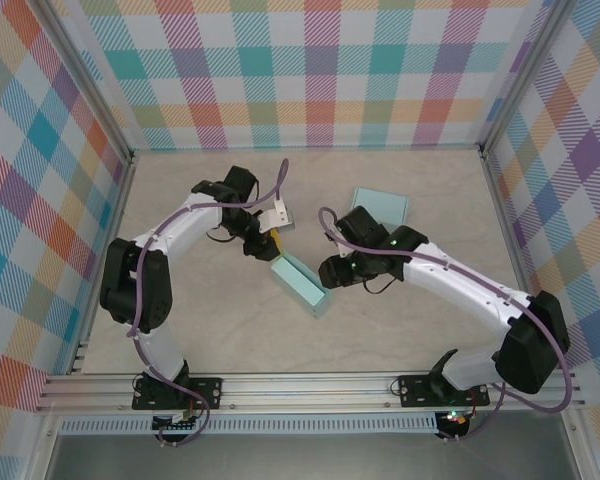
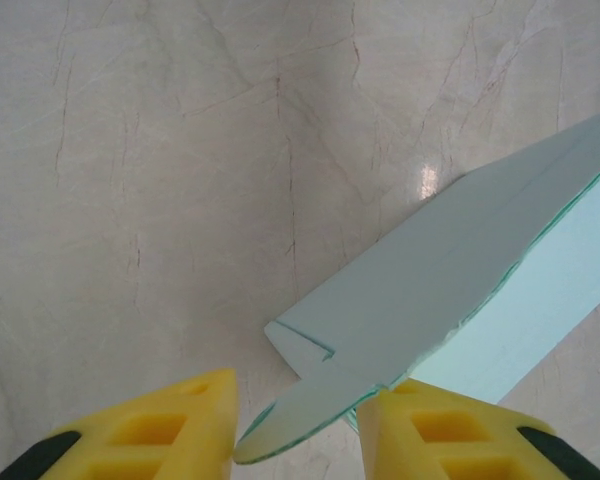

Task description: Fold the paper box

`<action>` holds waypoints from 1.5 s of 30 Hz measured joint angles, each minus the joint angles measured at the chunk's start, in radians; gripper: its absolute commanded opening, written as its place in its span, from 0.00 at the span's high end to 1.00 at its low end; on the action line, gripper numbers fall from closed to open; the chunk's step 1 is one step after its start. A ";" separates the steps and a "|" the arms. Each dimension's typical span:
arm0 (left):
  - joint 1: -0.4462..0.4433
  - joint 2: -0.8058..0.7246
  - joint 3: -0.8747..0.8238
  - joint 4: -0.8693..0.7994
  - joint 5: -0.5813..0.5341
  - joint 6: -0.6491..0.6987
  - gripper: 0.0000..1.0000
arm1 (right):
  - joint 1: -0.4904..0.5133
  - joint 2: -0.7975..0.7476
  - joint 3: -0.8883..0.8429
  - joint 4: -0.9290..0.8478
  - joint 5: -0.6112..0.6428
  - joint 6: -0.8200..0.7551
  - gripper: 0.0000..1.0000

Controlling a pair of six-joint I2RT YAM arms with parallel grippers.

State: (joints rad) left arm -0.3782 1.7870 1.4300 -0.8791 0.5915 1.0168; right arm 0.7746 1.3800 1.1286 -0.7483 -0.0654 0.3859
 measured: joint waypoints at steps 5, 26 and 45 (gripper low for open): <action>0.000 0.000 0.000 -0.010 0.001 -0.003 0.76 | 0.005 0.009 0.000 0.000 0.019 0.003 0.52; -0.014 0.000 0.000 -0.010 0.001 -0.014 0.81 | 0.025 0.009 -0.026 -0.002 0.058 0.041 0.61; -0.024 -0.055 -0.039 0.068 -0.004 -0.122 0.99 | 0.089 0.126 0.030 -0.034 0.328 -0.053 0.84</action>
State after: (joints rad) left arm -0.4019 1.7325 1.3907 -0.8116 0.5877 0.8944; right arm 0.8639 1.5063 1.1584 -0.7818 0.2630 0.3332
